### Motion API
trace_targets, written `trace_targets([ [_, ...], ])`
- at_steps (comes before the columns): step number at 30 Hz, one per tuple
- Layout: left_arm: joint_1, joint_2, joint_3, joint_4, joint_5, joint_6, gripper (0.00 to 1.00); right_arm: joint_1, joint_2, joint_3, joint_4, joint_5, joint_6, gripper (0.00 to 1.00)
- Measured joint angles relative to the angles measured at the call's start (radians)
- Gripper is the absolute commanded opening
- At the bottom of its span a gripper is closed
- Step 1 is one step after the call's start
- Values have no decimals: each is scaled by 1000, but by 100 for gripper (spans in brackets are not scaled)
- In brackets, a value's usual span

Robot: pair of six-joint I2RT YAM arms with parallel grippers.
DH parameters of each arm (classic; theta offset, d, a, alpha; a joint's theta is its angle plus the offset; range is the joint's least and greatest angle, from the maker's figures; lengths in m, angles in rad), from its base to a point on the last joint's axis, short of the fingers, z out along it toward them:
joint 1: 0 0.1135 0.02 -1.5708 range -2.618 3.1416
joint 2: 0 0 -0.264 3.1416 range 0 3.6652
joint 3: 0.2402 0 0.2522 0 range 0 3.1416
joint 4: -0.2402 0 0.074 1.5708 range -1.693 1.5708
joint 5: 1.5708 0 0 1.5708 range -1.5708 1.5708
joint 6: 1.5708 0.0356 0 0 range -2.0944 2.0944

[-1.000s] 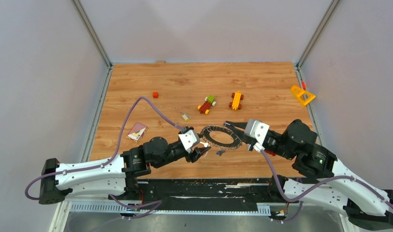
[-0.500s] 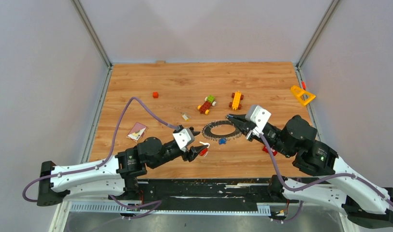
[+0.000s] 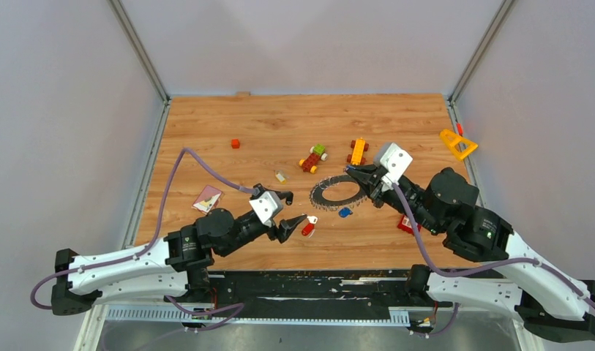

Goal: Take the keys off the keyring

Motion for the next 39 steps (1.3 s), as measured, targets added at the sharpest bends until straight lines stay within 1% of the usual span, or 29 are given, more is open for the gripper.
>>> trace_targets([
  [10, 0, -29, 0, -19, -35, 1, 80, 0, 43, 46, -60, 106, 76, 0],
  [18, 0, -30, 0, -19, -37, 1, 81, 0, 95, 105, -110, 230, 172, 0],
  [24, 0, -31, 0, -19, -37, 1, 81, 0, 103, 118, -132, 281, 217, 0],
  [35, 0, -47, 0, -19, -36, 1, 81, 0, 101, 120, -148, 287, 243, 0],
  [39, 0, -53, 0, -20, -35, 1, 81, 0, 81, 120, -145, 239, 254, 0],
])
